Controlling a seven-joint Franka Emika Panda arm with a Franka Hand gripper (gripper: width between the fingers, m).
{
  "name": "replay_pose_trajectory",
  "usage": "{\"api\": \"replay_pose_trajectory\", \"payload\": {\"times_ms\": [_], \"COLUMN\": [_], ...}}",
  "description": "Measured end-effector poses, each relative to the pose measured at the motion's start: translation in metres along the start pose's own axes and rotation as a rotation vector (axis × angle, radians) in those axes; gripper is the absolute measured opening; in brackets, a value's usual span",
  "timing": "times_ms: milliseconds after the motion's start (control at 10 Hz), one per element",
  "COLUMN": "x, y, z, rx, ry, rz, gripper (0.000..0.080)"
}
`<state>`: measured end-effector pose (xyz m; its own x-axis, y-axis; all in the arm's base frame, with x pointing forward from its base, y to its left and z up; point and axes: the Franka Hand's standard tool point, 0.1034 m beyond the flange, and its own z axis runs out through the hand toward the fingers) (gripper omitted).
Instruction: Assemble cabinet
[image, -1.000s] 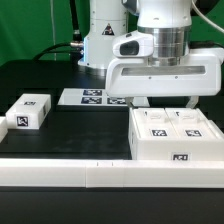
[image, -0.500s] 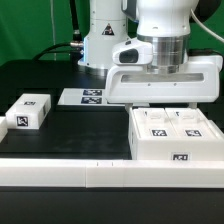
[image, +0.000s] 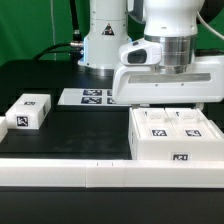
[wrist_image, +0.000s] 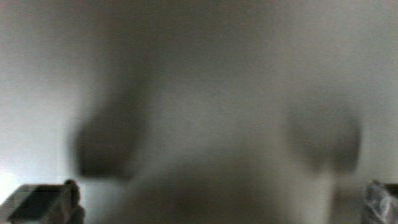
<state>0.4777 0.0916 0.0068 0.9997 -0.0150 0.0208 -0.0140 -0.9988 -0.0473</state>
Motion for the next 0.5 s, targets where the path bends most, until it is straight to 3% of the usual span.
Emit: {"api": "replay_pose_trajectory", "payload": {"times_ms": [500], "x": [0.002], "y": [0.013], "z": [0.0], "rx": [-0.007], "ry": [0.006], "rz": [0.013], "gripper": [0.0797]}}
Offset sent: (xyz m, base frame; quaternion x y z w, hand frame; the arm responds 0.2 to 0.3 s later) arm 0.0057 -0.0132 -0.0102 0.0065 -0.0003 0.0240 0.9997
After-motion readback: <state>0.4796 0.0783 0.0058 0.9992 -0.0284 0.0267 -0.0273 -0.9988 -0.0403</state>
